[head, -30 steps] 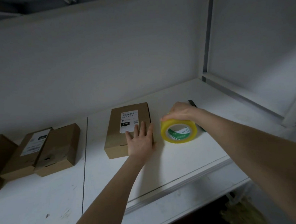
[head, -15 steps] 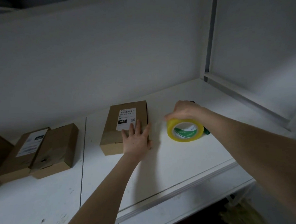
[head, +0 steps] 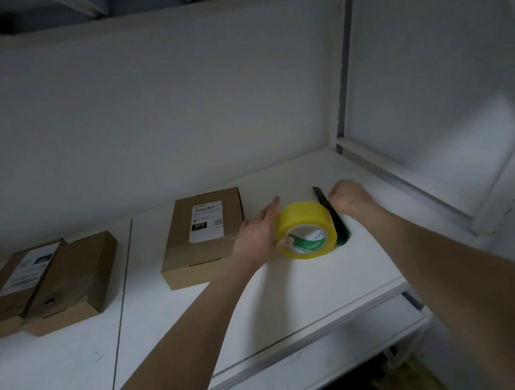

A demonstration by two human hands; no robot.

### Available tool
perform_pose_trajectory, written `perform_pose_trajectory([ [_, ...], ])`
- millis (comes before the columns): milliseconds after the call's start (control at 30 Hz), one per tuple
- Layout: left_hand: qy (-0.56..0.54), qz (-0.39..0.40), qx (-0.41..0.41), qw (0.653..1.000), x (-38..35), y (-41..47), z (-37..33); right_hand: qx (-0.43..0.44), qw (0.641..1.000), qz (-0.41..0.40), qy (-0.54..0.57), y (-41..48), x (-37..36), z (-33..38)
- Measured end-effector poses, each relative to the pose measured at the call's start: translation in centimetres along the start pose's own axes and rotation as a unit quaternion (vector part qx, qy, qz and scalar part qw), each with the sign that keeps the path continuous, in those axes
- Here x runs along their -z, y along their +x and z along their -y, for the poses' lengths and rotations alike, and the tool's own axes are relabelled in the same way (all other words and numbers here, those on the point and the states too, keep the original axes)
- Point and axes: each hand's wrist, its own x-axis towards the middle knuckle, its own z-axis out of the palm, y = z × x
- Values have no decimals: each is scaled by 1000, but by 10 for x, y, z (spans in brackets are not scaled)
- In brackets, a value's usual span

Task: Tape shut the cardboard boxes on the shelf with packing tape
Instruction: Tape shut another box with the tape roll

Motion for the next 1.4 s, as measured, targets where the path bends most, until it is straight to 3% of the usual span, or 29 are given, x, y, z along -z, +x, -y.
perform_pose_trajectory([
  [233,-40,-39,-16,998,-13,9,-8,-61,995,79,4,-3,-22,-36],
  [400,-36,-22,-6,999,-9,11,-9,-45,996,74,26,3,-32,-30],
  [500,-78,-22,31,996,3,7,-13,-38,996,30,73,0,-21,-27],
  [633,-215,-186,111,952,27,14,-24,69,986,-73,130,-11,12,-6],
  [800,-432,-89,126,888,56,29,-70,236,958,-102,124,-50,33,49],
  [867,-477,-113,164,856,58,35,-74,282,953,-55,95,-65,29,65],
  [967,-418,-173,234,861,56,25,-48,297,947,77,96,-68,26,67],
  [1033,-367,-161,246,883,47,4,-27,278,957,52,70,-59,25,64],
  [1100,-263,-127,254,922,30,-16,-9,261,965,26,-26,-51,18,64],
  [1167,-166,-79,256,949,14,-28,0,258,955,70,-132,-47,4,70],
  [1267,-62,-32,281,957,7,-36,7,258,926,96,-259,-47,-9,80],
  [1400,-32,-6,287,957,12,-32,22,240,919,137,-281,-41,-10,91],
])
